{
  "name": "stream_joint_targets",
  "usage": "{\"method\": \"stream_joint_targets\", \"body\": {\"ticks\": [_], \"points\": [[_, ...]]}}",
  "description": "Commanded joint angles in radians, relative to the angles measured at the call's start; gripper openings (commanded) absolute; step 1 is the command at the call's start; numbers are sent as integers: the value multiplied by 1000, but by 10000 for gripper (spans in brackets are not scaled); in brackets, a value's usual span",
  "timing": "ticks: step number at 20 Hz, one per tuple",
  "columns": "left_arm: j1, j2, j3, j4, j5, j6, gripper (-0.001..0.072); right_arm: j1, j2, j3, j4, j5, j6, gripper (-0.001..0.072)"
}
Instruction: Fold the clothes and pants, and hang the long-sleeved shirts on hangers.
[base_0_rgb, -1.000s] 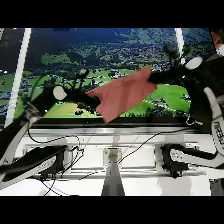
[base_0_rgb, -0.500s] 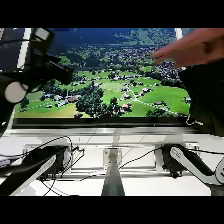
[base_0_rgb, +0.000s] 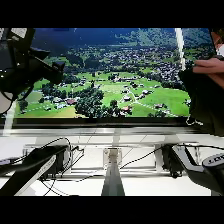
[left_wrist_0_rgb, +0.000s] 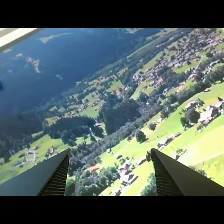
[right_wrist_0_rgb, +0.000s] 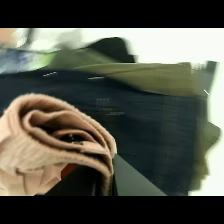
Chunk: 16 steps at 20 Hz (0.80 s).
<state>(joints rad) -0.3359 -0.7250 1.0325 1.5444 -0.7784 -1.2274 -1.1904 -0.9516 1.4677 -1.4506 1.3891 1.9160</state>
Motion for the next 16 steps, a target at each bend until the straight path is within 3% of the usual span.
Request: {"method": "stream_joint_targets", "body": {"ticks": [1, 2, 4, 6, 9, 10, 12, 14, 16], "points": [[1, 3, 0, 3, 1, 0, 542, -154, 5, 0, -11, 92, 39, 59], [1, 3, 0, 3, 1, 0, 542, -155, 5, 0, -4, 93, 38, 240], [1, 3, 0, 3, 1, 0, 542, -155, 3, -1, 57, 90, -4, 675], [1, 3, 0, 3, 1, 0, 542, -155, 3, -1, 132, 66, -80, 693], [1, 3, 0, 3, 1, 0, 542, -105, 3, -1, 332, 0, -234, 676], [1, 3, 0, 3, 1, 0, 542, -51, 3, -1, 365, -12, -283, 625], [1, 3, 0, 3, 1, 0, 543, 116, 3, -1, 372, -37, -397, 478], [1, 3, 0, 3, 1, 0, 542, 324, 2, -1, 371, -74, -520, 252], [1, 3, 0, 3, 1, 0, 542, 522, 0, -1, 370, -138, -559, 24]]}}
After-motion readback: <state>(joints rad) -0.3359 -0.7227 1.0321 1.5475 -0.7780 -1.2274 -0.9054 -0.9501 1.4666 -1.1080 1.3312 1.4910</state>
